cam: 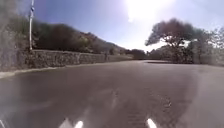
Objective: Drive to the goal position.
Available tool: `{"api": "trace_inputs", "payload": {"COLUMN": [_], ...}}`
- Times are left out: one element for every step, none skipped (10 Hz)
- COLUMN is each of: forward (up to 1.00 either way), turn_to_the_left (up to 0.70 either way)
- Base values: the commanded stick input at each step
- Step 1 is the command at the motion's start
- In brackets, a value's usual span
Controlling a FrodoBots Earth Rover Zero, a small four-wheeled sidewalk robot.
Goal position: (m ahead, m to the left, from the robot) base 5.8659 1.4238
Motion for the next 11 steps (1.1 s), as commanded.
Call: {"api": "trace_inputs", "payload": {"forward": [0.85, 0.85, 0.85, 0.85, 0.85, 0.85, 0.85, 0.85, 0.85, 0.85, 0.85], "turn_to_the_left": [0.0, 0.0, 0.0, 0.0, 0.0, 0.0, 0.0, 0.0, 0.0, 0.0, 0.0]}}
